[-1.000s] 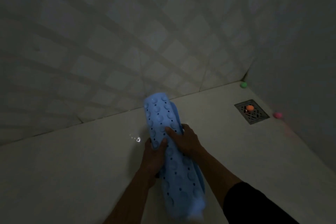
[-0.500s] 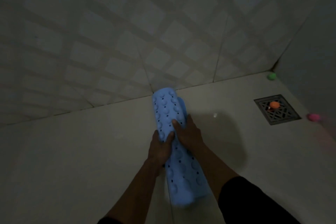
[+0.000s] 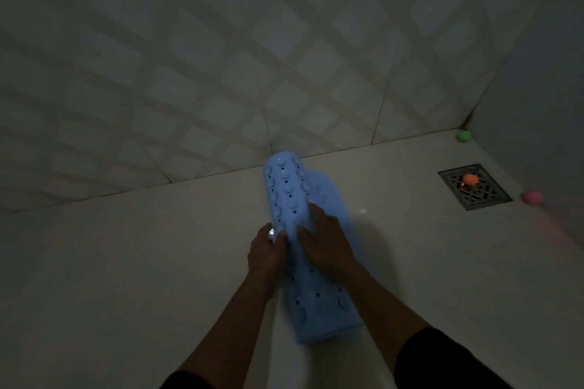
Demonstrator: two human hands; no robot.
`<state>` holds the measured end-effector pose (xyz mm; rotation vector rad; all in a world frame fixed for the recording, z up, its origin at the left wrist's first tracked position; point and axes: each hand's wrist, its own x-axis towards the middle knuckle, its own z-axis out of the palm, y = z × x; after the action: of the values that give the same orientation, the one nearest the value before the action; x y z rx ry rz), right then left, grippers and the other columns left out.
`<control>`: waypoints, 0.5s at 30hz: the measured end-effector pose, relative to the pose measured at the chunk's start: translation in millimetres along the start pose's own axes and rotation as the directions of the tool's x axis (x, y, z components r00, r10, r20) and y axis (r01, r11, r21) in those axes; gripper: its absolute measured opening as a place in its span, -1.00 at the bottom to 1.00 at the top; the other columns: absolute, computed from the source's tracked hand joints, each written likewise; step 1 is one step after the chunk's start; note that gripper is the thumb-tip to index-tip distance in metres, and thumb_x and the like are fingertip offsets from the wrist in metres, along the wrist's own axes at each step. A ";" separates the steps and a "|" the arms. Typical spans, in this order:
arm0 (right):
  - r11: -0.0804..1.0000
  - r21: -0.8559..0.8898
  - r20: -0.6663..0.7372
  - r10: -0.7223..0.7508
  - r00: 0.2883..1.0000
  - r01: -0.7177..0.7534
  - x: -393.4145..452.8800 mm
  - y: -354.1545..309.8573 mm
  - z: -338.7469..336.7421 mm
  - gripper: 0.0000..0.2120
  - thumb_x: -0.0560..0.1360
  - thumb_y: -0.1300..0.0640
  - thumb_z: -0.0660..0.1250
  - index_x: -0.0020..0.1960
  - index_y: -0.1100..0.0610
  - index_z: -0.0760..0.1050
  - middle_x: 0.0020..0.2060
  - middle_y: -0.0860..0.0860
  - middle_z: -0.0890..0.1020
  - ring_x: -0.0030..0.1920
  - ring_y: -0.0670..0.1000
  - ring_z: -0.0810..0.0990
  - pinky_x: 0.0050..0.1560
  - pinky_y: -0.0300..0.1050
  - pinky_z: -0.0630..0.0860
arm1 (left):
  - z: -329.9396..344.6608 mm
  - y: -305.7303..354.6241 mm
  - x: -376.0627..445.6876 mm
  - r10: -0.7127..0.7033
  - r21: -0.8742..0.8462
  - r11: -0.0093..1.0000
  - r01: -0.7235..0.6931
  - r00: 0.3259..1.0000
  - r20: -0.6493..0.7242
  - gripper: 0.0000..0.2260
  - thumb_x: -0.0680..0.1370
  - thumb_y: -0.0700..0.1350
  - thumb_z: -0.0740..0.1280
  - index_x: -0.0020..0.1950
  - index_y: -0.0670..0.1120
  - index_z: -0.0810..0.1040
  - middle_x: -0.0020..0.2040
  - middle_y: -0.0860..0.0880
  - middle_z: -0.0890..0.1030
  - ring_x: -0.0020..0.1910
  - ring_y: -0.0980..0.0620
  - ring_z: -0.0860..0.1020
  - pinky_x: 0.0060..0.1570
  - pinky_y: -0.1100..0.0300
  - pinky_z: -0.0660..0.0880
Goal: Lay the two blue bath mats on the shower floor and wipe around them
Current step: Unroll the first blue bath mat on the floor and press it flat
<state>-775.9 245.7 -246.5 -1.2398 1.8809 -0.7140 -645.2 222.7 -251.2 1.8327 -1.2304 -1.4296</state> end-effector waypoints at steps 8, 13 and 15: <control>0.989 -0.121 0.039 0.088 0.995 -0.083 -6.6 -28.0 24.6 -0.35 0.47 -0.30 0.25 0.45 0.00 0.26 0.34 0.11 0.49 0.27 0.15 0.51 0.30 0.08 0.44 | -60.6 -4.3 -7.4 -0.122 -0.142 0.980 0.142 0.982 0.141 -0.40 0.53 0.14 0.39 0.51 -0.01 0.33 0.32 -0.16 0.54 0.14 -0.13 0.58 0.08 -0.13 0.61; 0.999 0.041 0.036 0.026 0.999 -0.027 -13.6 -52.4 62.9 -0.51 0.52 -0.08 0.33 0.38 -0.01 0.27 0.30 0.13 0.45 0.18 0.13 0.52 0.13 -0.01 0.53 | -91.7 -18.5 -1.4 -0.108 -0.155 0.980 0.124 0.988 0.109 -0.40 0.53 0.12 0.40 0.50 -0.03 0.32 0.33 -0.16 0.54 0.11 -0.12 0.58 0.15 -0.11 0.58; 0.998 0.056 0.015 0.037 0.999 -0.038 -10.9 -57.8 72.8 -0.44 0.52 -0.07 0.34 0.44 0.03 0.23 0.34 0.15 0.40 0.23 0.14 0.50 0.18 0.01 0.53 | -105.6 -24.7 1.6 -0.113 -0.158 0.979 0.127 0.989 0.100 -0.38 0.55 0.13 0.37 0.54 -0.05 0.29 0.39 -0.17 0.49 0.22 -0.16 0.55 0.22 -0.15 0.54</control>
<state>-683.8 231.2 -238.7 -1.1685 1.8549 -0.7318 -537.5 218.5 -238.6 1.7730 -1.0249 -1.6447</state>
